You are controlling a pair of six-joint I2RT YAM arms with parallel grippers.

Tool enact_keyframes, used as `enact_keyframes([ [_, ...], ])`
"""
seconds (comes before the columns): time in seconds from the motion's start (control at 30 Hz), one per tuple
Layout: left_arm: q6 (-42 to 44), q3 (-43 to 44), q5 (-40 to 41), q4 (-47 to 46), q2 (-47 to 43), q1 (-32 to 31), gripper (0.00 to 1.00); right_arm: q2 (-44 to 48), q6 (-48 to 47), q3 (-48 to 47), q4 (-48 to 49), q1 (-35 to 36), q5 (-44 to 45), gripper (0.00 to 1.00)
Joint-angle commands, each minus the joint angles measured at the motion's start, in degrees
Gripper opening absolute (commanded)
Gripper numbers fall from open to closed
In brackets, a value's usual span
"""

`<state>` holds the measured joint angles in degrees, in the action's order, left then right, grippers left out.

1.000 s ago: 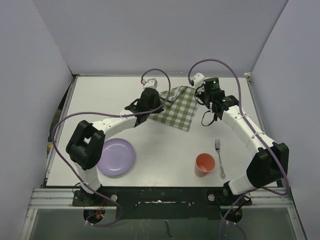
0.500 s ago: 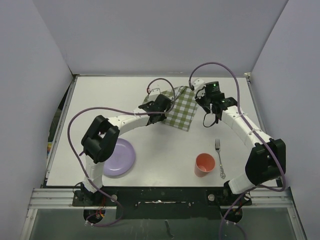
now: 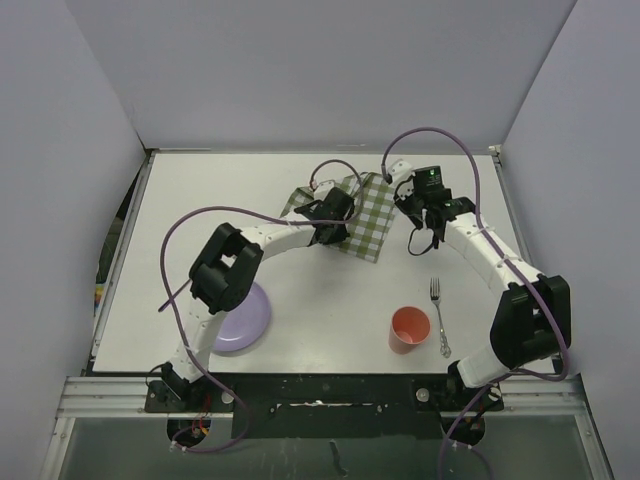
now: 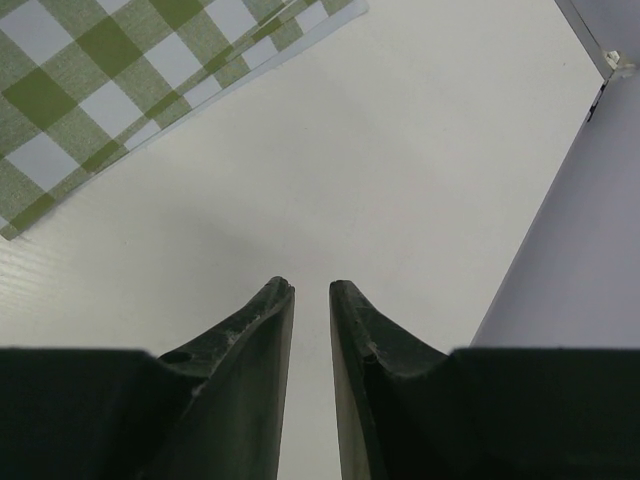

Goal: Set the dinner table for one person
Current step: Flatten out the napkin at the center of the board.

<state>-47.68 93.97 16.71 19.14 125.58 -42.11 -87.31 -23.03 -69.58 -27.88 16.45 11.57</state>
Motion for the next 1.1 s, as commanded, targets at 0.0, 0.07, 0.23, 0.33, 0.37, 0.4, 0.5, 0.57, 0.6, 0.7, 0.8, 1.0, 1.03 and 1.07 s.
enact_keyframes([
  [0.0, -3.56, 3.53, -7.06, -0.84, 3.31, -2.15, 0.0, 0.99, 0.06, 0.07, 2.96, -1.01, 0.54, 0.23],
  [0.07, -4.66, 3.82, -9.34, 0.16, 4.19, -2.5, 0.0, 0.58, 0.17, -0.23, 2.84, -1.3, 0.39, 0.23],
  [0.23, -7.85, -0.69, -15.72, 3.44, 3.52, -1.21, 0.0, 0.22, 0.01, -0.72, 2.69, -1.5, 0.34, 0.23],
  [0.33, -8.62, -8.25, -19.42, 2.65, -0.29, 2.26, 0.0, 0.35, -0.17, -0.82, 2.66, -1.72, 0.38, 0.23],
  [0.37, -8.65, -11.17, -20.6, 2.35, -1.79, 3.64, 0.0, 0.52, -0.22, -0.81, 2.65, -1.83, 0.38, 0.23],
  [0.4, -8.65, -13.79, -21.71, 2.1, -3.09, 5.19, 0.0, 0.63, -0.25, -0.74, 2.7, -1.83, 0.28, 0.23],
  [0.5, -7.48, -20.81, -24.23, 1.11, -6.83, 10.78, 0.0, 1.11, -0.26, -0.56, 2.81, -2.17, -0.03, 0.23],
  [0.57, -6.06, -23.42, -25.57, 1.27, -8.06, 14.69, 0.0, 1.35, -0.34, -0.47, 2.74, -2.37, -0.34, 0.23],
  [0.6, -5.12, -24.0, -26.43, 1.27, -8.39, 16.69, 0.0, 1.47, -0.4, -0.47, 2.7, -2.37, -0.49, 0.23],
  [0.7, -1.67, -22.57, -28.22, 3.11, -9.17, 22.15, 0.0, 1.86, -0.44, -0.7, 2.28, -2.38, -0.74, 0.23],
  [0.8, 3.34, -17.9, -28.11, 6.29, -9.56, 26.2, 0.0, 1.76, -0.33, -1.16, 1.37, -2.38, -1.16, 0.23],
  [1.0, 12.0, -4.05, -28.56, 11.84, -10.27, 29.46, 0.0, 0.56, -1.96, -3.1, 1.42, -1.43, -0.85, 0.35],
  [1.03, 12.7, -2.56, -28.92, 11.6, -10.94, 29.47, 0.06, 0.03, -3.21, -4.09, 1.43, -0.79, -0.28, 0.42],
  [1.07, 13.21, -1.23, -29.32, 11.29, -11.8, 29.42, 0.12, -0.57, -4.89, -5.16, 1.54, -0.04, 0.65, 0.48],
])
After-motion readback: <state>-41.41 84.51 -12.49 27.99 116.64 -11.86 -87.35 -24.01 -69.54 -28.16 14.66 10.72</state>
